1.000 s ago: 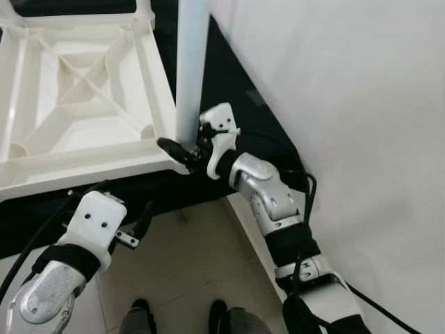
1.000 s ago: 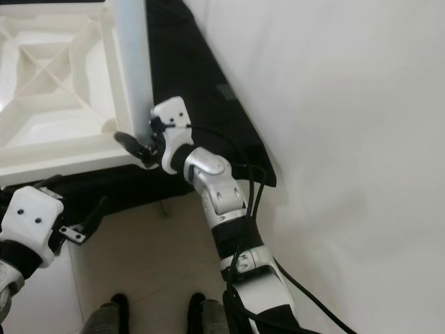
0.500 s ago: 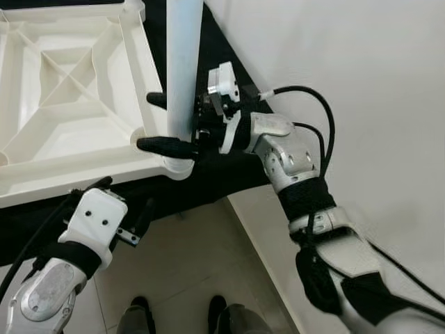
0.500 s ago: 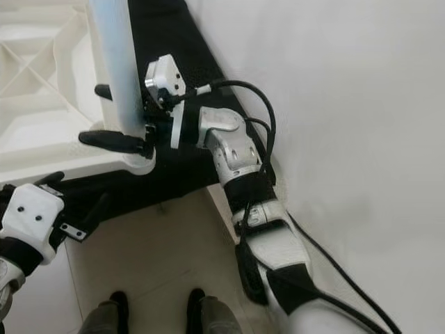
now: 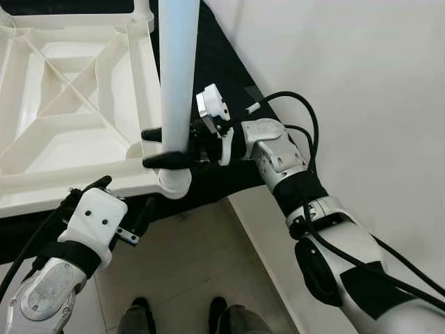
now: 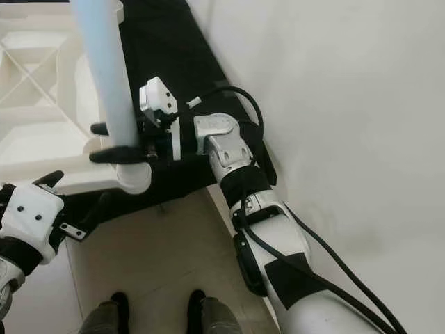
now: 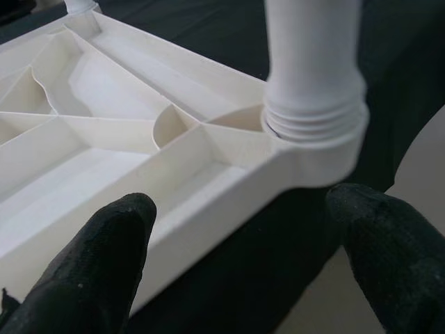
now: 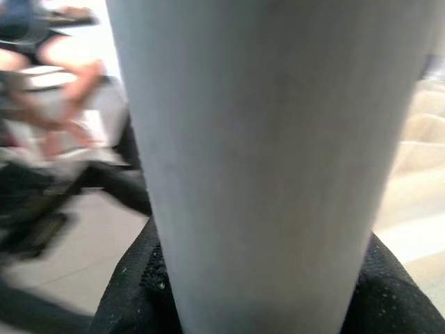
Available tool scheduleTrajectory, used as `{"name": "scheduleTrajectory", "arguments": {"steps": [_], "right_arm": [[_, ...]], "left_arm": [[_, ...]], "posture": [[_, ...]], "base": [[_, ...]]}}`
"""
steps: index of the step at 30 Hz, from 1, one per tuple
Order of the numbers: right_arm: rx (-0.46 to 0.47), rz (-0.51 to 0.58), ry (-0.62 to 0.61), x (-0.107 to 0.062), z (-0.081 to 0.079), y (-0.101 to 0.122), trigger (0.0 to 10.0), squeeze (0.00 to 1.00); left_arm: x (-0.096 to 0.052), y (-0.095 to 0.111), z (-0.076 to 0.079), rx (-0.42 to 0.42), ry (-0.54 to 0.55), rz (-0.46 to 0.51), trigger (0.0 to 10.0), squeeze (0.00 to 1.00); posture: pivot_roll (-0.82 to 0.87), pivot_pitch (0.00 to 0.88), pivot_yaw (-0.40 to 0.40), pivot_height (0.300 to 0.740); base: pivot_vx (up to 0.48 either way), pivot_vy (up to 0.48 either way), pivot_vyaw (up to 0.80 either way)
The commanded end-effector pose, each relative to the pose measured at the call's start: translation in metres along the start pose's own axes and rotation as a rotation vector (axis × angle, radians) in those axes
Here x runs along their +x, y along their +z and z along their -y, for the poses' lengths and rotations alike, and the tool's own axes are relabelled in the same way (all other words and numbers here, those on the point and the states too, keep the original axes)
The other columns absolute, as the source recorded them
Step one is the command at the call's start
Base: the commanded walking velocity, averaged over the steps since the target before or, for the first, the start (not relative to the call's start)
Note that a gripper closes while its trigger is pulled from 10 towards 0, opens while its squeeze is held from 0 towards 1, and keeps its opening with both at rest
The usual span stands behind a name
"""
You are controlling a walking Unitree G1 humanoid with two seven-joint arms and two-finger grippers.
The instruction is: Building children table
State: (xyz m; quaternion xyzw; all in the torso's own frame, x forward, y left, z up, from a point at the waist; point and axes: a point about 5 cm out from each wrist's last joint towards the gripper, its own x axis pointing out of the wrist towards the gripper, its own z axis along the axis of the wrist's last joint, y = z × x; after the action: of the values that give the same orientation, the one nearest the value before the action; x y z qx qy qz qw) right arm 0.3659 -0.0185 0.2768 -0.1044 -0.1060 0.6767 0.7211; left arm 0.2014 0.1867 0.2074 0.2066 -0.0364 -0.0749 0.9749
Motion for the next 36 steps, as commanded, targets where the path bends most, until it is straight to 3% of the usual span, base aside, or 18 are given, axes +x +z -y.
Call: {"name": "scheduleTrajectory", "arguments": {"steps": [1, 3, 9, 13, 14, 15, 16, 17, 18, 19, 20, 22, 24, 28, 29, 30, 35, 36], "right_arm": [[0.080, -0.093, -0.128, -0.013, 0.002, -0.029, 0.0, 0.00], [0.110, -0.116, -0.241, -0.023, 0.002, -0.044, 0.0, 0.00], [0.156, -0.125, -0.233, -0.027, -0.008, -0.059, 0.0, 0.00], [0.183, -0.169, -0.295, -0.026, -0.011, -0.074, 0.0, 0.00], [0.180, -0.201, -0.377, -0.025, -0.008, -0.077, 0.0, 0.00], [0.177, -0.257, -0.651, -0.028, 0.005, -0.080, 0.0, 0.00], [0.177, -0.257, -0.651, -0.028, 0.005, -0.080, 0.0, 0.00], [0.185, -0.283, -0.896, -0.033, 0.013, -0.081, 0.0, 0.00], [0.182, -0.273, -0.972, -0.023, 0.009, -0.080, 0.0, 0.00], [0.182, -0.273, -0.972, -0.023, 0.009, -0.080, 0.0, 0.00], [0.190, -0.239, -0.977, -0.009, 0.003, -0.078, 0.0, 0.00], [0.190, -0.239, -0.977, -0.009, 0.003, -0.078, 0.0, 0.00], [0.196, -0.173, -0.904, 0.016, -0.003, -0.067, 0.0, 0.00], [0.179, -0.135, -0.864, 0.033, -0.001, -0.053, 0.0, 0.00], [0.168, -0.133, -0.852, 0.037, 0.000, -0.049, 3.2, 0.00], [0.154, -0.135, -0.838, 0.039, 0.002, -0.045, 10.0, 0.00], [0.152, -0.095, -0.777, 0.045, 0.002, -0.035, 10.0, 0.00], [0.161, -0.064, -0.731, 0.048, 0.001, -0.031, 10.0, 1.00]], "left_arm": [[-0.003, -0.002, 0.005, -0.014, -0.011, -0.018, 10.0, 0.00], [-0.004, -0.003, 0.005, -0.017, -0.015, -0.021, 10.0, 0.00], [-0.005, -0.004, 0.005, -0.018, -0.018, -0.026, 10.0, 0.00], [-0.005, -0.004, 0.005, -0.018, -0.021, -0.029, 10.0, 0.00], [-0.006, -0.004, 0.005, -0.017, -0.021, -0.030, 10.0, 0.00], [-0.006, -0.005, 0.004, -0.014, -0.020, -0.032, 10.0, 0.00], [-0.006, -0.005, 0.004, -0.014, -0.020, -0.032, 10.0, 0.00], [-0.006, -0.005, 0.003, -0.012, -0.018, -0.034, 10.0, 0.00], [-0.006, -0.005, 0.002, -0.010, -0.018, -0.036, 10.0, 0.00], [-0.006, -0.005, 0.002, -0.010, -0.018, -0.036, 10.0, 0.00], [-0.006, -0.006, 0.002, -0.009, -0.017, -0.037, 10.0, 0.00], [-0.006, -0.006, 0.002, -0.009, -0.017, -0.037, 10.0, 0.00], [-0.005, -0.006, 0.002, -0.008, -0.017, -0.035, 10.0, 0.00], [-0.004, -0.004, 0.003, -0.011, -0.016, -0.028, 10.0, 0.00], [-0.004, -0.004, 0.004, -0.012, -0.016, -0.028, 10.0, 0.00], [-0.004, -0.004, 0.004, -0.013, -0.017, -0.027, 10.0, 0.00], [-0.004, -0.004, 0.004, -0.014, -0.016, -0.026, 10.0, 0.00], [-0.004, -0.004, 0.004, -0.014, -0.015, -0.026, 10.0, 0.00]], "posture": [[0.21, 0.303, -0.189, 0.740], [0.20, 0.307, -0.181, 0.740], [0.19, 0.310, -0.169, 0.740], [0.20, 0.307, -0.171, 0.740], [0.20, 0.307, -0.173, 0.740], [0.20, 0.306, -0.174, 0.740], [0.20, 0.306, -0.174, 0.740], [0.19, 0.302, -0.171, 0.740], [0.20, 0.304, -0.168, 0.740], [0.20, 0.304, -0.168, 0.740], [0.20, 0.300, -0.167, 0.740], [0.20, 0.300, -0.167, 0.740], [0.21, 0.291, -0.167, 0.740], [0.20, 0.290, -0.169, 0.740], [0.20, 0.292, -0.173, 0.740], [0.20, 0.295, -0.177, 0.740], [0.20, 0.299, -0.177, 0.740], [0.20, 0.301, -0.178, 0.740]], "base": [[0.000, 0.000, 0.00], [0.000, 0.000, 0.00], [0.000, 0.000, 0.00], [0.000, 0.000, 0.00], [0.000, 0.000, 0.00], [0.000, 0.000, 0.00], [0.000, 0.000, 0.00], [0.000, 0.000, 0.00], [0.000, 0.000, 0.00], [0.000, 0.000, 0.00], [0.000, 0.000, 0.00], [0.000, 0.000, 0.00], [0.000, 0.000, 0.00], [0.000, 0.000, 0.00], [0.000, 0.000, 0.00], [0.000, 0.000, 0.00], [0.000, 0.000, 0.00], [0.000, 0.000, 0.00]]}}
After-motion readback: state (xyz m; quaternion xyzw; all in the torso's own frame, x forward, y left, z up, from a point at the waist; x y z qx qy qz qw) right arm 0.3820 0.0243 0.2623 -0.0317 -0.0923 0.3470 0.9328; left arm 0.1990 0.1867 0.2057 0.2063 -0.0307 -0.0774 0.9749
